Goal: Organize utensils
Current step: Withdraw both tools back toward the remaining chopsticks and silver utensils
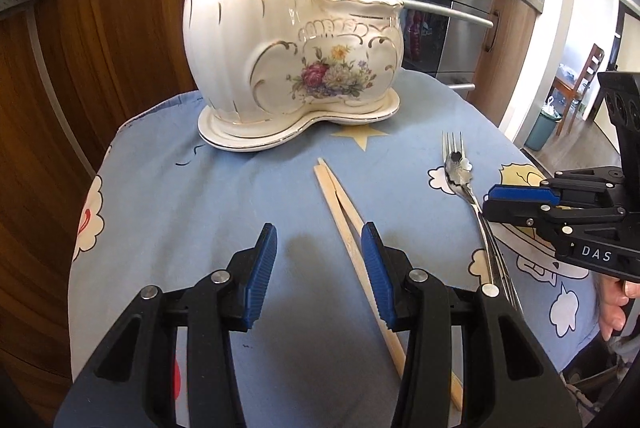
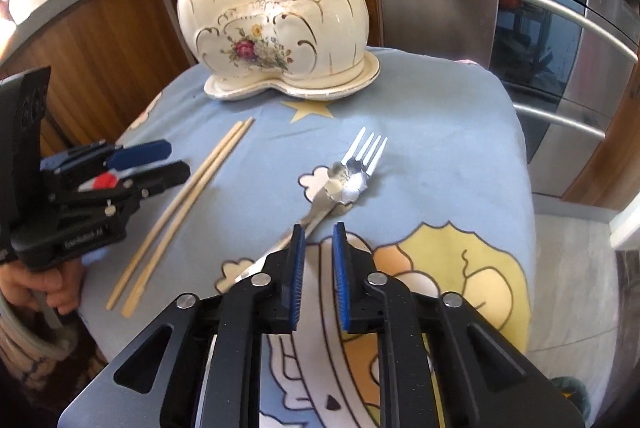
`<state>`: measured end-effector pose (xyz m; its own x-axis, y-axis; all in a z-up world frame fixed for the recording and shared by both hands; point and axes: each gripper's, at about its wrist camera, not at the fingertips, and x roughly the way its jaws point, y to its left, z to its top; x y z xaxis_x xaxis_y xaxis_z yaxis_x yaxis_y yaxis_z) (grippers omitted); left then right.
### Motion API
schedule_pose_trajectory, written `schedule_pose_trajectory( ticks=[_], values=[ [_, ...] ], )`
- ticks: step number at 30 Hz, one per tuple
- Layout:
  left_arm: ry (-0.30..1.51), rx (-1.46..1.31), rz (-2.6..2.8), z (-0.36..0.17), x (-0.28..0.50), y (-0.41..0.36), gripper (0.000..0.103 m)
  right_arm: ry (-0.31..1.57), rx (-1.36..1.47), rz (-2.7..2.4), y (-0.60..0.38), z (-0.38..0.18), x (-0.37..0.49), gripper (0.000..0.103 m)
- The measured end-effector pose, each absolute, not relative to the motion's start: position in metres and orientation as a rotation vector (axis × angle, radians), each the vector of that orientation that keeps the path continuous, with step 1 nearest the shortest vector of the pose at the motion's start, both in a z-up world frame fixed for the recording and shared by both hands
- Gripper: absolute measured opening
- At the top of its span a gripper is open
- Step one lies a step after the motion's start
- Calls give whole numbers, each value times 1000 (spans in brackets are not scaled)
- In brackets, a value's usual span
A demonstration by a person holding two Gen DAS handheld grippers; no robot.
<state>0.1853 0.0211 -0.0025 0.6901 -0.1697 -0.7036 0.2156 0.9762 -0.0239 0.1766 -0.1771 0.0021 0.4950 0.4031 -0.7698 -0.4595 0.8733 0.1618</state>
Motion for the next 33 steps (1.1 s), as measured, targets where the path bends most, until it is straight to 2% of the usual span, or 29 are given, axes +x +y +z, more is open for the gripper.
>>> schedule_pose_trajectory(
  ticks=[2,10,18,28,33],
  values=[
    [784,58,-218,-3,186,21,44,924,-76,521,-181,0,178,10],
    [790,40,-216,-4,188,23,44,909,92,504,-194,8,193,12],
    [794,32,-224,-4,189,25,44,935,105,518,-181,-2,198,12],
    [810,37,-227,-6,191,24,44,951,-28,501,-192,-1,193,9],
    [814,41,-224,-7,191,24,44,963,70,494,-207,2,192,10]
  ],
)
